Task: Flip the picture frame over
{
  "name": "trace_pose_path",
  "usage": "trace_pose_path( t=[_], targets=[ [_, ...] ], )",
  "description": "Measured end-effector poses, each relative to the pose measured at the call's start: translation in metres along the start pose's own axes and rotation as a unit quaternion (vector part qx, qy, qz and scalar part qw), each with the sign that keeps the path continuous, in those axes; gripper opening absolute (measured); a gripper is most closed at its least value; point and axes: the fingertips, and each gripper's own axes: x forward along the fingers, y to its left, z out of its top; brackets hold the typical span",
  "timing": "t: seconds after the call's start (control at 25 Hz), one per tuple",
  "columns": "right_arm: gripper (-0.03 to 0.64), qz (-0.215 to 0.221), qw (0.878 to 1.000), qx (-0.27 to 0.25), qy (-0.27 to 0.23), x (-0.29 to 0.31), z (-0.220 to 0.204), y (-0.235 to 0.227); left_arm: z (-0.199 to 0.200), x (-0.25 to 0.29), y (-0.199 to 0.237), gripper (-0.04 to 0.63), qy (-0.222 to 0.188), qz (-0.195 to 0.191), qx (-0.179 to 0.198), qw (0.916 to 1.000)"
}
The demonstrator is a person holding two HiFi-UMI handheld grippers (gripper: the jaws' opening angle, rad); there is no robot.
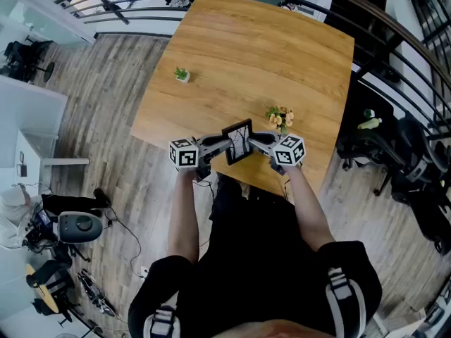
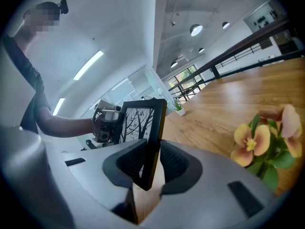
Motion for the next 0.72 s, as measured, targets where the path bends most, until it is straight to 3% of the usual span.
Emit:
trace_pose_path(
  t=[0.32,0.72],
  targets=[
    [0.092,-0.067,0.997,0.026,-0.020,0.010,0.007,-0.017,0.010,-0.003,0.036,0.086,-0.008,0.077,0.001,0.9970],
    [0.092,-0.128,0.990,0.043,-0.028,0.025,0.016,-0.028,0.024,-0.008,0.071,0.087,0.000,0.110,-0.008,0.9939]
  ],
)
